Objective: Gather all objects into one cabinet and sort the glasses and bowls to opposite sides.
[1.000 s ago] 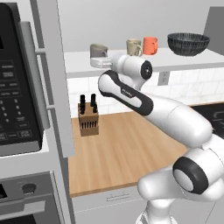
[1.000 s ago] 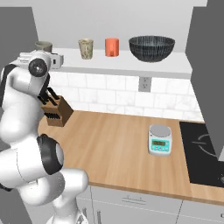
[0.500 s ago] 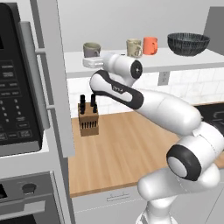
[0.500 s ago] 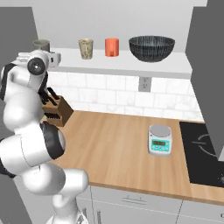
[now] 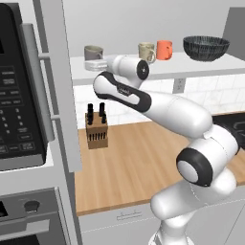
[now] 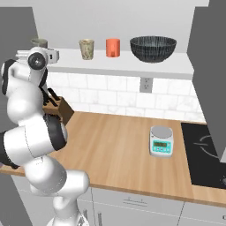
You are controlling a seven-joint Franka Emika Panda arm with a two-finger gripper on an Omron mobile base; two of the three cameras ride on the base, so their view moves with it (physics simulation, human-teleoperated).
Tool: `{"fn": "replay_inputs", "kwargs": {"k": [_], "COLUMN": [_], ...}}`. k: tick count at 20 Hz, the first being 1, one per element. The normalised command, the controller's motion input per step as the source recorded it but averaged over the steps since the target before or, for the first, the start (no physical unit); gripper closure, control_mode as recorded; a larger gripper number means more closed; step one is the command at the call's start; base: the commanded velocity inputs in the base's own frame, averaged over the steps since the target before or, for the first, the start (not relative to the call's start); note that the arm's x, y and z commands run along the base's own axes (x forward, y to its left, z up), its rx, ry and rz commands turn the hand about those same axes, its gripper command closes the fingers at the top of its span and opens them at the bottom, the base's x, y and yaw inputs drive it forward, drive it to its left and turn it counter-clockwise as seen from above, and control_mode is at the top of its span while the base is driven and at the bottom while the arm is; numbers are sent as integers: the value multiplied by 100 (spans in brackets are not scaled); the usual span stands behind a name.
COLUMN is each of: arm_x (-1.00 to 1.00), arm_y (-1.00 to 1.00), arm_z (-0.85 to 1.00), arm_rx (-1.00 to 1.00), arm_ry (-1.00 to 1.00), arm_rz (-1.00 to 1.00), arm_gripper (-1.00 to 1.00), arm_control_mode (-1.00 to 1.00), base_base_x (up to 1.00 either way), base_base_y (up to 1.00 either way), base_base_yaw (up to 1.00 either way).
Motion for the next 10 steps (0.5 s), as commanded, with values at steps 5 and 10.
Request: {"fn": "replay_inputs", "kwargs": {"k": [5, 10], "arm_x": [29, 33], "arm_y": [25, 13], "arm_z": [0, 0], "arm_rx": [-3, -2], "arm_ry": [1, 5], "arm_rz": [0, 0], "arm_gripper": [100, 100], "arm_control_mode": [-100, -100], "base_base_x": [0, 0], "base_base_y": [0, 0], "base_base_yaw": [0, 0]}}
